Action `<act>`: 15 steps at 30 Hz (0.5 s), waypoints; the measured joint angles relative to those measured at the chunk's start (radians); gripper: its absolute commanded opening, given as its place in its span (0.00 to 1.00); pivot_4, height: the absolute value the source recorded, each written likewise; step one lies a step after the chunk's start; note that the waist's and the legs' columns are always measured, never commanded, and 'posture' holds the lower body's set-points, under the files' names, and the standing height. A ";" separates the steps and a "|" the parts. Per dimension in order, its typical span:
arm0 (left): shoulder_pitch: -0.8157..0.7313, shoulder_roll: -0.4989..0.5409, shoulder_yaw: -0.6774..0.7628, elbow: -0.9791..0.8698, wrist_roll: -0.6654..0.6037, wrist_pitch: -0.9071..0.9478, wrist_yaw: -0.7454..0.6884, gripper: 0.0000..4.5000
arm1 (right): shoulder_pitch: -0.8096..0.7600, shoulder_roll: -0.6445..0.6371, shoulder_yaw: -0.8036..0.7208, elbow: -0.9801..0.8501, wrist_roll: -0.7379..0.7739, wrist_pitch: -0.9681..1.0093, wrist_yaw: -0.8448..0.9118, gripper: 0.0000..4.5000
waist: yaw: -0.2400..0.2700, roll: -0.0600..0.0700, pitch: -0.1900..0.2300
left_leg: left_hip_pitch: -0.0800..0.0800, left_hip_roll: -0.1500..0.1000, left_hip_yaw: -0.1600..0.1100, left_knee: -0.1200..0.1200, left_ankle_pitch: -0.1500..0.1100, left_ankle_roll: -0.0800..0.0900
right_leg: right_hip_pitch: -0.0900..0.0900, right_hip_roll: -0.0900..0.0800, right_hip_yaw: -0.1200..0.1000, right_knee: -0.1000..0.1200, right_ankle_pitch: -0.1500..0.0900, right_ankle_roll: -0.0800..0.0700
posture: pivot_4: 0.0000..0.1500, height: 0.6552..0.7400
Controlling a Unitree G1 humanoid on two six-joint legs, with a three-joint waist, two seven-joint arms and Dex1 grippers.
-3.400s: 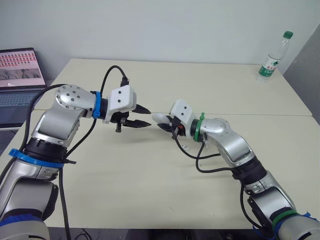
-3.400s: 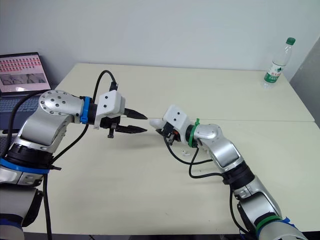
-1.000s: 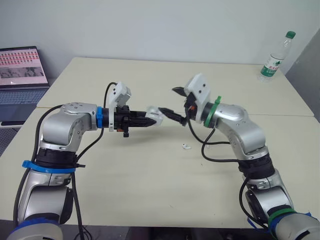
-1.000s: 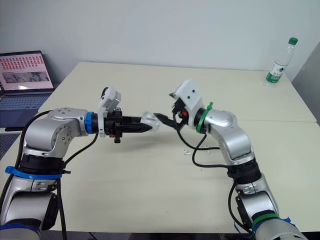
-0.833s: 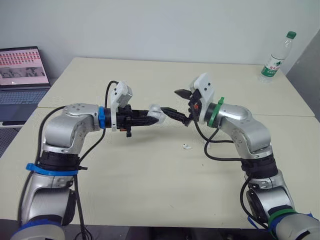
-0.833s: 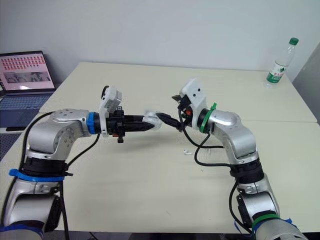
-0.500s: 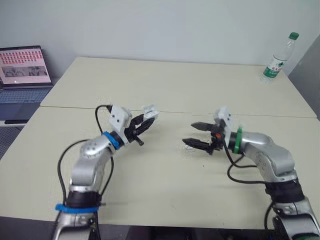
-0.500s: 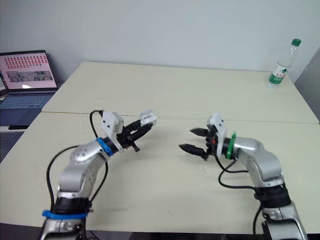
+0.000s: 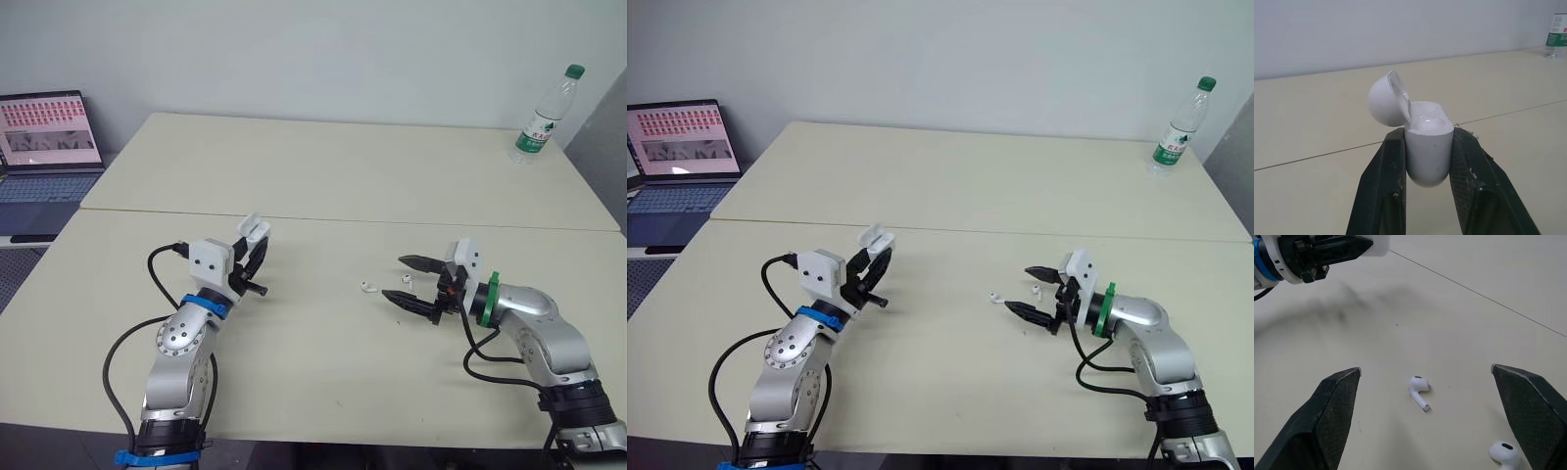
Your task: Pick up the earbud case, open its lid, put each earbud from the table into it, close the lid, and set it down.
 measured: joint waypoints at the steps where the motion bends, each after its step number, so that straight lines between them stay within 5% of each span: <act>1: 0.004 0.007 0.000 -0.006 -0.001 0.000 -0.001 0.19 | 0.009 0.006 -0.022 0.001 0.000 -0.002 -0.031 0.99 | 0.000 0.000 0.000 | 0.000 0.000 0.000 0.000 0.000 0.000 | 0.000 0.000 0.000 0.000 0.000 0.000 | 1.00 1.00; 15: 0.001 0.024 -0.002 -0.023 -0.010 0.004 -0.004 0.19 | 0.003 0.113 -0.185 0.145 -0.114 -0.077 -0.459 0.99 | 0.000 0.000 0.000 | 0.001 0.000 0.000 0.000 0.000 0.000 | 0.001 0.001 0.001 0.000 0.000 0.000 | 1.00 1.00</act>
